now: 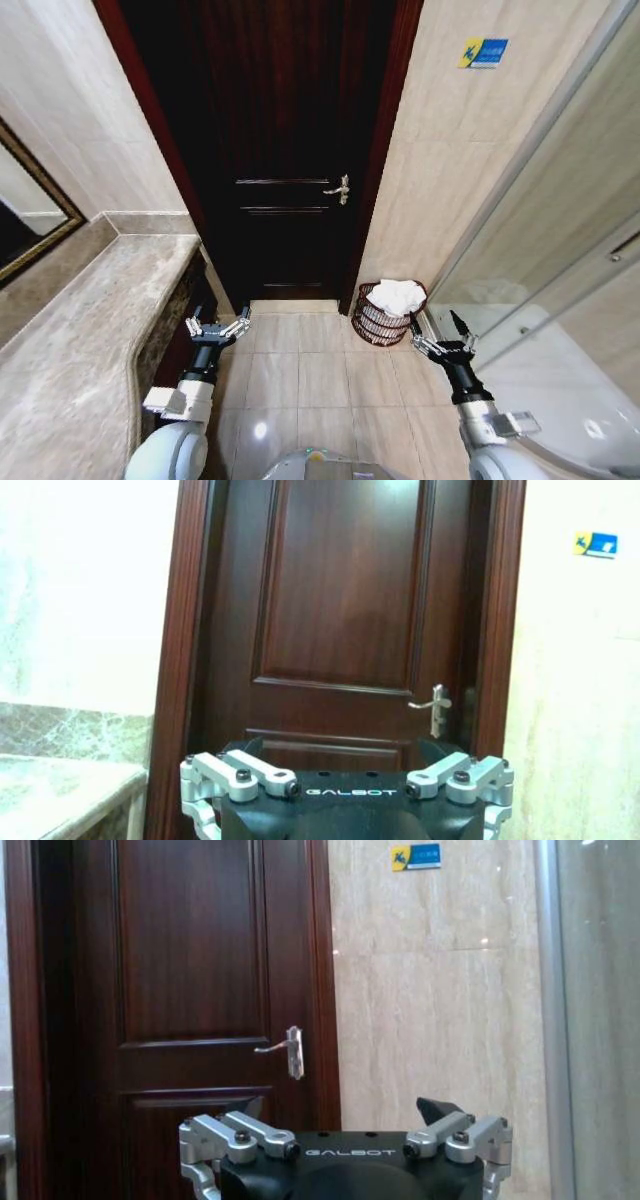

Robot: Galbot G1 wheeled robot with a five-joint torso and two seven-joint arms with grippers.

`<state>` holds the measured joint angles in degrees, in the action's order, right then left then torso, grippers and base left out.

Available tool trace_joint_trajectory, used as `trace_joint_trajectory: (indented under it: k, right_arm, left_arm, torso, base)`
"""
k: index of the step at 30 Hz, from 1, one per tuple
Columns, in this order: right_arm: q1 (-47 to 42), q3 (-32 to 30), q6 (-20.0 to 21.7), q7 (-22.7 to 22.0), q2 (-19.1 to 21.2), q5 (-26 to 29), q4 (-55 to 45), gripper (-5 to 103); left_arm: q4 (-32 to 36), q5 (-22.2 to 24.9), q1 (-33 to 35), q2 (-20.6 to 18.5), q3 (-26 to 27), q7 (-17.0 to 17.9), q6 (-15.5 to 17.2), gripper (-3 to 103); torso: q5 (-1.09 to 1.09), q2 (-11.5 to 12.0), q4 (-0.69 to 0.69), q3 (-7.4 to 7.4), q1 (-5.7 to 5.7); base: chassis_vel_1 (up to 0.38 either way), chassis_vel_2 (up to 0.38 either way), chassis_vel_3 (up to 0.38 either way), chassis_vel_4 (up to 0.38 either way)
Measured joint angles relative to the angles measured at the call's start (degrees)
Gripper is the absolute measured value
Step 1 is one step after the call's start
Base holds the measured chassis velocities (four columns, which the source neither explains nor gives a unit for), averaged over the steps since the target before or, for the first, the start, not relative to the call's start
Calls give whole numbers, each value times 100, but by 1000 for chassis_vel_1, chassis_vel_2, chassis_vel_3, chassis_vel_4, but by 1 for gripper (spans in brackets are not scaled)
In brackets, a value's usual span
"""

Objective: Discard the used towel into the hamper.

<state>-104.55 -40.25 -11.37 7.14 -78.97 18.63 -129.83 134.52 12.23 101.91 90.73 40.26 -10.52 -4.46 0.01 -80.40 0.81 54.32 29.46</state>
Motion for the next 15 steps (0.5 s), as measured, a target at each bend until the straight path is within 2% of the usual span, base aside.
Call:
trace_joint_trajectory:
  k: [15]
  right_arm:
    - [0,0,0,0,0,0,0,100]
  left_arm:
    - [0,0,0,0,0,0,0,100]
  torso:
    - [-1,1,0,0,0]
  base:
    - [153,-150,-154,154]
